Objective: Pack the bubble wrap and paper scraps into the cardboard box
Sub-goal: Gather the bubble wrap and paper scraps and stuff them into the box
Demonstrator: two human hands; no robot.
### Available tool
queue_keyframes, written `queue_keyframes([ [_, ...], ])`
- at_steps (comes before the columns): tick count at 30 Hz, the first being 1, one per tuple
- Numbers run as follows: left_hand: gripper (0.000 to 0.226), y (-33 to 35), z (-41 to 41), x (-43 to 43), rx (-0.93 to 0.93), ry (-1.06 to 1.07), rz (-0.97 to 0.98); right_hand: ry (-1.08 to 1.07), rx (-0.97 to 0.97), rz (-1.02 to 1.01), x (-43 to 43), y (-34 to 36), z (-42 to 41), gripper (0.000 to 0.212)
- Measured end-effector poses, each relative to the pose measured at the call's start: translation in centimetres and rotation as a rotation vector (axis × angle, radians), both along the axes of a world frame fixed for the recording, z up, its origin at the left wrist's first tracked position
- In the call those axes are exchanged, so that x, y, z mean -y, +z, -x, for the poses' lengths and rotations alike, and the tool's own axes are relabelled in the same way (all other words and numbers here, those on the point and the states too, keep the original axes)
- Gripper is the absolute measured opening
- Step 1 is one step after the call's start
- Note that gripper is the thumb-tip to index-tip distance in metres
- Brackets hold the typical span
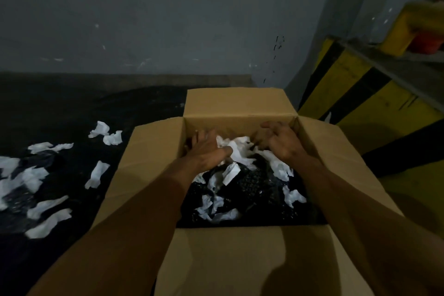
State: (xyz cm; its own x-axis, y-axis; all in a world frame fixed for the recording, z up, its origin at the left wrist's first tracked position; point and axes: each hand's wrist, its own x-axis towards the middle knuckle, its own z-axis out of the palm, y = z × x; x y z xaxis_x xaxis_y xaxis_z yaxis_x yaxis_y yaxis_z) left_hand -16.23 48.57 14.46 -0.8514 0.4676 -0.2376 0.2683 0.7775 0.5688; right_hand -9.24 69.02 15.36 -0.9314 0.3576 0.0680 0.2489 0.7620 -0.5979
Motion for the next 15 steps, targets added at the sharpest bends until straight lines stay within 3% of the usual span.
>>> queue_keyframes([
  [3,0.056,0.1,0.6,-0.3,-0.051,-0.094,-0.019,-0.009,-0.025,0.023,-0.6,0.0,0.0,0.043],
  [6,0.061,0.1,1.1,-0.4,-0.142,-0.138,-0.047,-0.007,-0.042,0.01,-0.9,0.2,0.0,0.051],
  [11,0.035,1.2,0.8,-0.8,-0.285,-0.066,-0.025,-0.066,-0.06,0.06,-0.8,0.3,-0.9,0.038],
  [15,0.043,2.7,0.3,0.4,-0.332,-0.038,-0.098,-0.103,-0.099,0.029,0.1,1.4,-2.0,0.032],
])
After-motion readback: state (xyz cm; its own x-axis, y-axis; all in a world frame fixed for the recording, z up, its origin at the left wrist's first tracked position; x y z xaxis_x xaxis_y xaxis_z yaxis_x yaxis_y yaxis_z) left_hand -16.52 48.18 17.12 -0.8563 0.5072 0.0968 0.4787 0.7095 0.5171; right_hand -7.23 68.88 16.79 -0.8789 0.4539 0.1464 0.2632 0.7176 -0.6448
